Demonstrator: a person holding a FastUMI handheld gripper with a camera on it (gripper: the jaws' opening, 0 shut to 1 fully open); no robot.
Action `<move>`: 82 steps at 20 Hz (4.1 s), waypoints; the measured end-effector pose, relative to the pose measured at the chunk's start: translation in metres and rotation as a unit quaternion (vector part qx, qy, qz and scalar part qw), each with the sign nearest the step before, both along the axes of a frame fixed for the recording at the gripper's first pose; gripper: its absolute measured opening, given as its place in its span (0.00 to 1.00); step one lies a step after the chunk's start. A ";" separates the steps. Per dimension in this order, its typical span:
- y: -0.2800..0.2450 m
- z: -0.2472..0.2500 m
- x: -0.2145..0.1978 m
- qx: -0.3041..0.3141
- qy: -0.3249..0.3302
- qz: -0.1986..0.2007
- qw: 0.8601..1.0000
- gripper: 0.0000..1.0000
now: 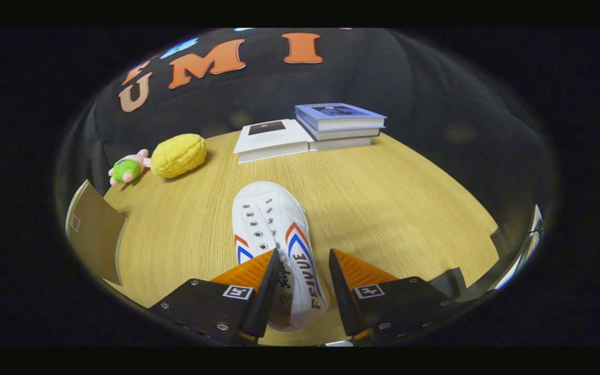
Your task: Open the storage box then place both shoes into the box .Put the left shoe in first, then the right shoe, with the right side of both shoes facing outward in a uniform manner.
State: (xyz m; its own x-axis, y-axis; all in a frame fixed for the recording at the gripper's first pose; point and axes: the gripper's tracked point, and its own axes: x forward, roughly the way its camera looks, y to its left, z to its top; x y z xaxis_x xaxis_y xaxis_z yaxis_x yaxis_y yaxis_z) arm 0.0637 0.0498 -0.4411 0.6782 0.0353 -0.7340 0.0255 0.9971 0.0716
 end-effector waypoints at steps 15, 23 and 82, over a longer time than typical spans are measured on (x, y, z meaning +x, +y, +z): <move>0.053 0.077 0.003 0.062 -0.036 -0.026 0.997 0.00; 0.192 0.160 -0.006 0.091 -0.072 0.021 0.993 0.00; 0.047 0.472 -0.011 -0.031 -0.374 -0.017 0.927 0.98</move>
State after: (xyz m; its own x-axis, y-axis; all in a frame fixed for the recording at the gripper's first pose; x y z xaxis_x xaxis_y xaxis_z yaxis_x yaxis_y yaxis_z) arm 0.0528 0.0967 0.0304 0.9980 -0.0225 -0.0583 0.0239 0.9994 0.0237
